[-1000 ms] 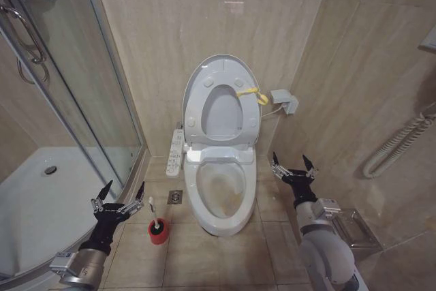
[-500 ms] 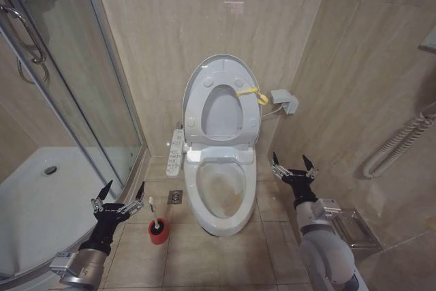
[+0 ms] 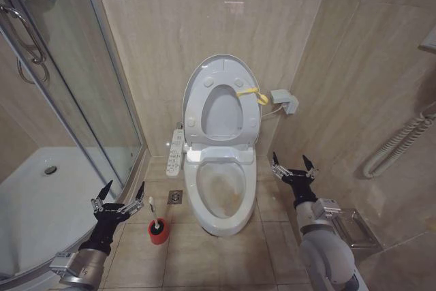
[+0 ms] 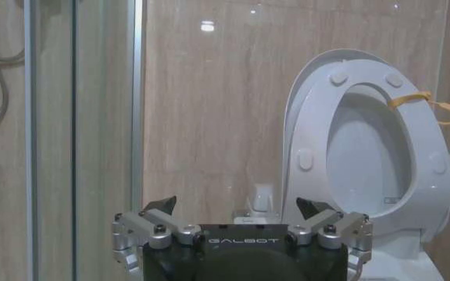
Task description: Open the toilet lid, clean the toilet bowl with a toilet brush, close the toilet lid, and flush.
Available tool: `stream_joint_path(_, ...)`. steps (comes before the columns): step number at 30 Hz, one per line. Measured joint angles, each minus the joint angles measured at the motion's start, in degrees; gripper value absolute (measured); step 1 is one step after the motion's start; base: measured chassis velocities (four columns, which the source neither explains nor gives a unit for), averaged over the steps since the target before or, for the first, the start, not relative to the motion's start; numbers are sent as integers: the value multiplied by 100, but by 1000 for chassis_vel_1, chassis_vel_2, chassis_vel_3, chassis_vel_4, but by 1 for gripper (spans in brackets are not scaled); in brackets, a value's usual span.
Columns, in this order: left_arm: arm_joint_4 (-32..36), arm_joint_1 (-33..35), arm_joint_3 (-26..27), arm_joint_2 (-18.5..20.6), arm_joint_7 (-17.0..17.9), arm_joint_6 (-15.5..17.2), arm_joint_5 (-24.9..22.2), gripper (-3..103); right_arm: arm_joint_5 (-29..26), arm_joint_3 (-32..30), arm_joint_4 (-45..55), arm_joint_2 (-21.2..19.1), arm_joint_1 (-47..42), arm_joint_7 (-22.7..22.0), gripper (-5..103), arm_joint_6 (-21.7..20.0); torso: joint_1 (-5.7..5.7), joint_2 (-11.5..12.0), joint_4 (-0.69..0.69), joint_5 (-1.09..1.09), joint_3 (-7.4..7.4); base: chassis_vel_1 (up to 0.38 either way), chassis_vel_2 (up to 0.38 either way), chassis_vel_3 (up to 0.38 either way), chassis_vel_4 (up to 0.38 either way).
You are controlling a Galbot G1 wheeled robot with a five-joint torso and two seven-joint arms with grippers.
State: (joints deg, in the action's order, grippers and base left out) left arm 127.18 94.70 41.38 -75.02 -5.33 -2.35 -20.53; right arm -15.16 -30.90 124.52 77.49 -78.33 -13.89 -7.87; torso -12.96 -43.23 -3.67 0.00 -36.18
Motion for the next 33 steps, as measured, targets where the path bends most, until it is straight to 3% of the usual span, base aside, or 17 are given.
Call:
stream_joint_path(8, 0, -4, -1, -3, 2, 21, 0, 100, 0, 0, 0, 0, 0, 0, 100, 0, 0, 0, 0, 0, 0, 0, 0, 0, 0)
stream_joint_path(13, 21, -69, -31, -54, 89, 278, 0, 100, 2, 0, 0, 0, 1, 0, 100, 0, 0, 0, 1, 1, 0, 0, 0, 0, 0)
stream_joint_path(15, 85, -206, -95, -158, 265, 759, -2, 100, 2, 1, 0, 0, 0, 0, 100, 0, 0, 0, 0, 0, 0, 0, 0, 0, 0)
stream_joint_path(17, 105, -253, -116, -191, 322, 917, -4, 100, 2, 1, 0, 0, 0, 0, 100, 0, 0, 0, 0, 1, 0, 0, 0, 0, 0)
stream_joint_path(19, 179, -401, -183, -303, 512, 1429, -11, 100, 2, 0, -1, 0, 0, 0, 100, 0, 0, 0, 0, 1, 0, 0, 0, 0, 0)
stream_joint_path(21, 186, -513, -271, -395, 623, 1564, 120, 100, 2, 2, 0, 0, 0, 1, 100, 0, 0, 0, 1, 2, 0, 0, 0, 0, 0)
stream_joint_path(25, 274, -550, -368, -477, 718, 1454, 376, 100, 2, 0, -1, 0, 1, -1, 100, 0, 0, 0, -1, 0, 0, 0, 0, 0, 0)
stream_joint_path(27, 401, -488, -384, -464, 717, 1162, 507, 100, 2, 1, -1, -1, 1, -1, 100, 0, 0, 0, 1, 0, 0, 0, 0, 0, 0)
stream_joint_path(33, 326, -378, -344, -392, 705, 806, 612, 100, 2, 1, -1, 0, 1, 0, 100, 0, 0, 0, 0, 1, 0, 0, 0, 0, 0)
